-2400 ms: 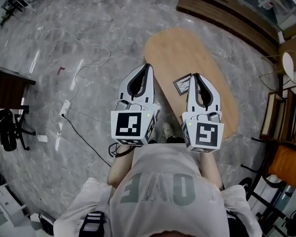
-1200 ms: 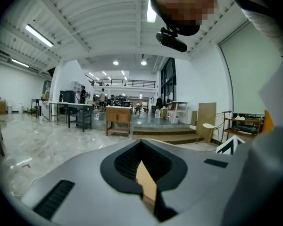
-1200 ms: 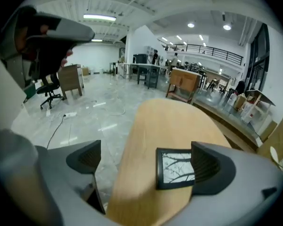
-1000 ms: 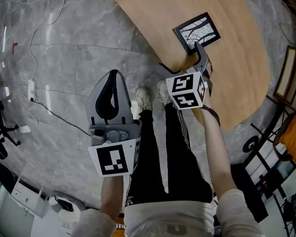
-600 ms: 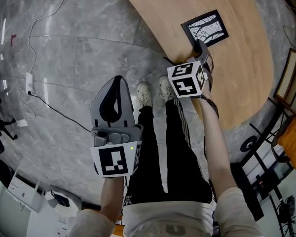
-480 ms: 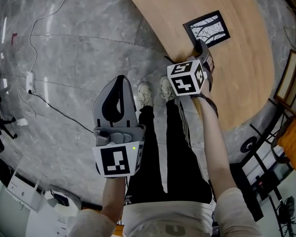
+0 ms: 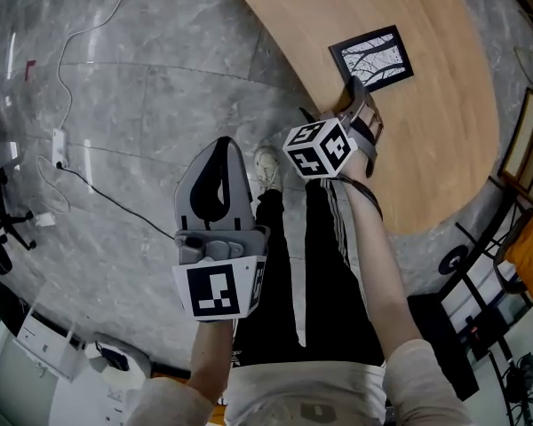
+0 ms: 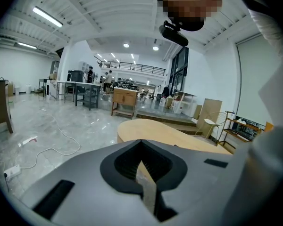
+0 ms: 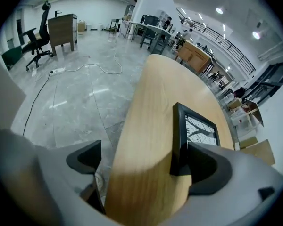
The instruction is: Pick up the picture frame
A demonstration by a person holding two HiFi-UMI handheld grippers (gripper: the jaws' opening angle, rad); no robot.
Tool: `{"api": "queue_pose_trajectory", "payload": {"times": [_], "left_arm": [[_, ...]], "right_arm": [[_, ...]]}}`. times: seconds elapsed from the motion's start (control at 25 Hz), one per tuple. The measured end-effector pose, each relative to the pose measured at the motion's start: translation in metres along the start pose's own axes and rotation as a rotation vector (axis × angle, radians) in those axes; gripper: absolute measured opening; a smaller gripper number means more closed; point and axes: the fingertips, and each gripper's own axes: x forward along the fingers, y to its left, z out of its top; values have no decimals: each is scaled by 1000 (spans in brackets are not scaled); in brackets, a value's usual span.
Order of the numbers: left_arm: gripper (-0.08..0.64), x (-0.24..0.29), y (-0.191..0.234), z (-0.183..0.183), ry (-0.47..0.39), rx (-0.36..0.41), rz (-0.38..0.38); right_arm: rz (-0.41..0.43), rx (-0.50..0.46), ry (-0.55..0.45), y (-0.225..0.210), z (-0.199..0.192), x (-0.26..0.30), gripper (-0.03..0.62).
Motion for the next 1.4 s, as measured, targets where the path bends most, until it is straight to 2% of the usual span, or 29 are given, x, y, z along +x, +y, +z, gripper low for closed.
{"api": "queue_pose_trajectory", "payload": {"times": [0.12,0.24,0.32,0.44,0.6,0.64,0.72,1.08,1.4], "left_arm": [[9,-2,4,2,4,6,10],[9,-4,8,1,3,-25,22],[9,-5,10,0,-2,-50,26],[9,-7,9,-3,1,-49,25],[9,-9,9,-4,2,-73,29],[9,-9,9,-4,0,-75,30],[9,-10,7,-2,-3,-73,28],[9,-12,10,1,-5,-46,33],[9,-16,11,-3,1,-50,42]], "right_arm": [[-7,-3,-11,7,2,-6,580],[-16,-14,-22,13,3,-8,578],[-29,-29,-23,16,2,-9,577],[-47,-72,-11,22,-1,-11,559],[-108,-135,-15,25,-4,-17,457],[-137,-144,-22,23,-5,-20,411],[-196,-154,-38,18,-6,-27,248],[-262,-188,-61,28,-6,-42,126],[-282,-183,-69,30,-13,-46,109]]}}
